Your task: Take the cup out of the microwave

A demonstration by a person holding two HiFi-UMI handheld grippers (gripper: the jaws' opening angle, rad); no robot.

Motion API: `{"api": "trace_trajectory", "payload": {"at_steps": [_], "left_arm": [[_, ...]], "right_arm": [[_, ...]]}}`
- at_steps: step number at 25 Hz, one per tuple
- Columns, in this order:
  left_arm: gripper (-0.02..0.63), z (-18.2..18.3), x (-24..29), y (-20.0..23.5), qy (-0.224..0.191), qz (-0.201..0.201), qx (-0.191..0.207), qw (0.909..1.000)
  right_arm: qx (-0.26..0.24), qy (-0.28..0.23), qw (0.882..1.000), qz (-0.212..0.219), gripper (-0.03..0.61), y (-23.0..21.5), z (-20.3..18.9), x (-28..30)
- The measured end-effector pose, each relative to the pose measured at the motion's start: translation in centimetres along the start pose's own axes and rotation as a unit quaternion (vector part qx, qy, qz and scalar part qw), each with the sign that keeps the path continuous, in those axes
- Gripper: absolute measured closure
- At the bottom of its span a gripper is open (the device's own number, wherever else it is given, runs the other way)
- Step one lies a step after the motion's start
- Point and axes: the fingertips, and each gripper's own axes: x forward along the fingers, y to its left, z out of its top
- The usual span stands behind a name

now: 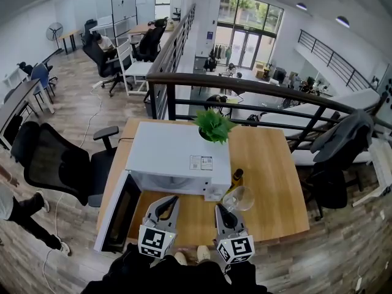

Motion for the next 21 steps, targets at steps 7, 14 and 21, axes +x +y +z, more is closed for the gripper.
{"api": "trace_trajectory", "payload": {"at_steps": [7,14,21], "left_arm": [[0.588,-0.10,-0.34,0.51,0.001,0.004,-0.005,1.0000],[0.588,-0.21,-0.64,0.47,0.000,0.005,-0.009,0.9999],[0.588,-0.51,-0.60,0.35,0.000,0.005,-0.009,0.9999]], "right_arm": [[-0.001,-0.001,1.000,0.003,0.560,0.41,0.33,0.25],[-0.003,0.001,1.000,0.003,0.560,0.58,0.35,0.04],[0.000,0.000,1.000,0.003,0.560,0.40,0.02,-0.07]]}}
